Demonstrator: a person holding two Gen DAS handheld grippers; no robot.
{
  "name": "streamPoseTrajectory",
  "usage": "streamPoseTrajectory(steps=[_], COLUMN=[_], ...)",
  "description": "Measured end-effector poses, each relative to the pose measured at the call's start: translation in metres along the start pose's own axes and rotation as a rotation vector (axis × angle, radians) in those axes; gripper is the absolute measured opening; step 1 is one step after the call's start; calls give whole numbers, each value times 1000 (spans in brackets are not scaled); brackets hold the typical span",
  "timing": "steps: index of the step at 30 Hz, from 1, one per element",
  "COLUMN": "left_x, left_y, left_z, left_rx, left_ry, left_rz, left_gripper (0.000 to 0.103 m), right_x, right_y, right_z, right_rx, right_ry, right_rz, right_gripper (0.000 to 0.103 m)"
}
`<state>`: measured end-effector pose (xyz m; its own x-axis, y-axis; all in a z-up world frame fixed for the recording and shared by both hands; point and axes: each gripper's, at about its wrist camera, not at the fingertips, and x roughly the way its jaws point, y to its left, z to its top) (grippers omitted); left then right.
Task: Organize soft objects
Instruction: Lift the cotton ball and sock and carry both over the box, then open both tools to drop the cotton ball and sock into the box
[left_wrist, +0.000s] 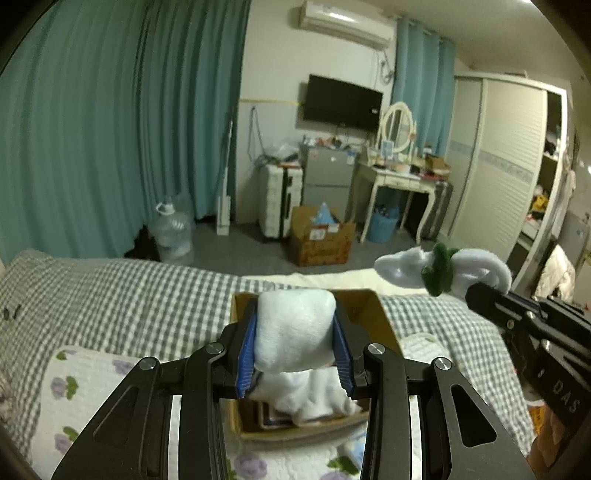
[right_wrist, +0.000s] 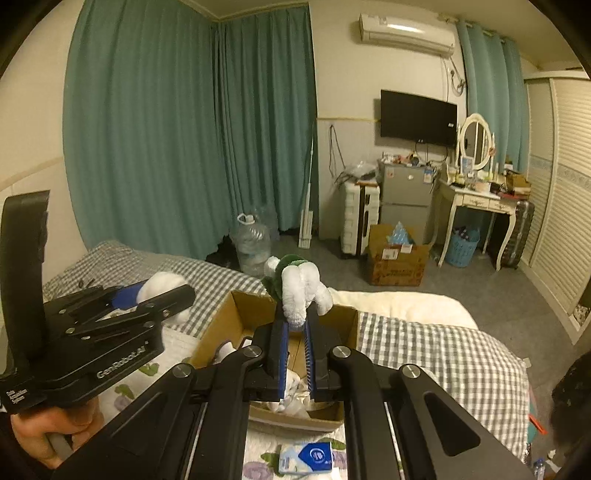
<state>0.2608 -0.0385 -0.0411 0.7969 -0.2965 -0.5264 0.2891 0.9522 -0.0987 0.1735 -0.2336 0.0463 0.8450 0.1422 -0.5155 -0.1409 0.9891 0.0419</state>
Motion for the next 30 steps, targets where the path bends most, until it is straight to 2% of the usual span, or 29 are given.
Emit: streamPoseTrajectory(steps=[5,12,16,22,23,25,27,30], left_x=[45,106,124,135,135,130,126,114], left_y=[0,3,5,15,15,14,13,10], left_z=[-4,-16,-26,-32,-32,-29,-24,-16], left_rx=[3,12,13,-16,-21,-31,-30,-17], left_ry=[66,179,223,264,268,266,262,244], left_rz=[4,24,42,47,45,42,42,45], left_gripper=[36,36,36,41,44,48,50,53], right_x=[50,118,147,162,162,162,158,144], right_y=[-7,-17,-21,-28,-26,-26,-27,-29], right_z=[-5,-30,-45,-65,-66,-68,-67,-61], right_rx=[-5,-11,-17,5,1,-6,-2,0], right_ry=[56,173,235,292,295,297,290,271], right_rz=[3,2,0,26,25,20,21,15], right_gripper=[8,8,8,8,10,28,40,41])
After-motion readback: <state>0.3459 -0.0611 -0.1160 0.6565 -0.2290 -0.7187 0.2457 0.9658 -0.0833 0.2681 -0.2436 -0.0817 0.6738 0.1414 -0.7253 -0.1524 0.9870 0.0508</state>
